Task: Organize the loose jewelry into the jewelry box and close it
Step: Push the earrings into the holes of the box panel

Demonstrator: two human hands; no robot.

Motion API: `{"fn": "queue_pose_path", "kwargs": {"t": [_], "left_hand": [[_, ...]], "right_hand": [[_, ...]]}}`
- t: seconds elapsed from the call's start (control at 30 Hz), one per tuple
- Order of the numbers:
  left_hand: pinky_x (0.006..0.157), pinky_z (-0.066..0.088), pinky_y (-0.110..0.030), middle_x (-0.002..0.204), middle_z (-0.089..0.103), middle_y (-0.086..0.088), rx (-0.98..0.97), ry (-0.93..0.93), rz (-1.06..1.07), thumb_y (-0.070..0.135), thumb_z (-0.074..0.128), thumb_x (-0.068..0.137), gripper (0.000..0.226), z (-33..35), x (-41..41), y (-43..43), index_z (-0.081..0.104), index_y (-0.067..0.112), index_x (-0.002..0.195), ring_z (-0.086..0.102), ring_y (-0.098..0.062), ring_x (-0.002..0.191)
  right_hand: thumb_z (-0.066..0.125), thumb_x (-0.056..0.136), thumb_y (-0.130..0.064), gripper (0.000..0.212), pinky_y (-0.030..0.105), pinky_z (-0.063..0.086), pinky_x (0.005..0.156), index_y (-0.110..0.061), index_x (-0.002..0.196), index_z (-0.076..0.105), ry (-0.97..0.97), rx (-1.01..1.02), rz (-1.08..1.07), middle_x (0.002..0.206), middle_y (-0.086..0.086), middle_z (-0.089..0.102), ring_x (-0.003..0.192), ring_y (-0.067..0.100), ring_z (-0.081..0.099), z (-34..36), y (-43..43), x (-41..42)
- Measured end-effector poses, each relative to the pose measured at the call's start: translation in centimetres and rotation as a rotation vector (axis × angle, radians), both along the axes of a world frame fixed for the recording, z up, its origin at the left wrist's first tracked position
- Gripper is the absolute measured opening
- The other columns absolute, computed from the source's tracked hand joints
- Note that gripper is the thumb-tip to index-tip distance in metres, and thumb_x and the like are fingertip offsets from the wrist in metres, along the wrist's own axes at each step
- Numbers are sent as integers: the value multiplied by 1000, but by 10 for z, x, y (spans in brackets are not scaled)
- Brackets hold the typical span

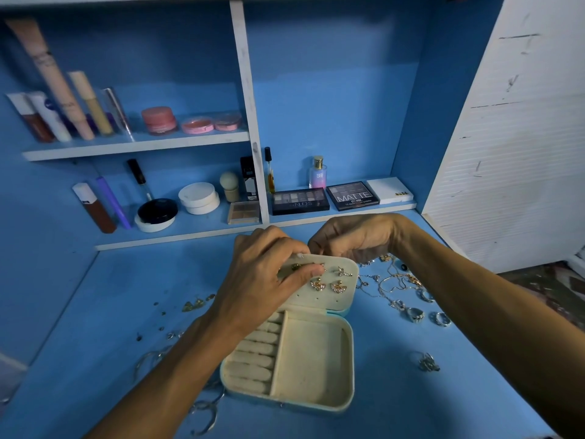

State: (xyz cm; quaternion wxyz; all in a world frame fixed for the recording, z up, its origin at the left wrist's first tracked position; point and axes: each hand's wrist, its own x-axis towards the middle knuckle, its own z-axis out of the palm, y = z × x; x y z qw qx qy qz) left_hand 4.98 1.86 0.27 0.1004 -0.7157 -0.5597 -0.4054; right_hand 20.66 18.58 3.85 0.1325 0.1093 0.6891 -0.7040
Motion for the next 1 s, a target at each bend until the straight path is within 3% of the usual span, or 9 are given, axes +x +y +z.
{"fn": "queue_pose_path", "kwargs": {"t": [0.2,0.3,0.53,0.67,0.77,0.87,1.0], "left_hand": [[83,44,-40,92,59,7,11,-3,5,50,67,89,33,0,1,0,70,18,95,55,-8,88],[83,41,-38,91,59,7,35,20,9,48,68,89,31,-2,1,-2,70,18,93,55,-8,87],[84,42,-41,91,60,7,53,61,50,48,67,91,30,-1,0,-5,70,18,93,59,-13,86],[85,41,-40,92,61,6,50,90,71,49,67,90,32,3,0,-2,71,18,95,59,-13,89],[85,42,-40,95,62,7,34,90,79,46,70,90,29,4,2,0,72,19,101,60,-15,91],[87,43,-43,100,63,7,-1,85,75,48,64,92,34,5,3,1,71,20,111,59,-16,95],[88,41,-43,103,64,6,14,136,69,57,62,90,45,9,10,3,72,20,113,59,-18,97]], "right_hand": [[55,78,-1,26,21,55,70,10,102,57,18,20,6,80,1,70,72,10,66,-2,1,1],[56,79,-2,30,24,56,76,15,104,58,14,39,-2,85,5,70,77,13,66,-5,0,1],[55,86,1,26,28,57,82,-9,103,73,46,15,-84,102,9,71,90,18,69,-9,-2,9],[67,92,-17,29,42,49,93,-9,120,67,75,-18,-195,120,22,60,107,33,56,-19,-3,24],[70,89,-39,46,35,55,86,-8,122,66,70,-98,-324,112,17,65,99,28,63,-17,-5,37],[62,92,-30,37,35,58,82,-6,120,67,105,-159,-389,108,13,70,96,26,70,-17,-7,53],[60,93,-15,24,39,58,91,-9,114,71,129,-181,-380,109,13,72,100,28,71,-21,-6,60]]}}
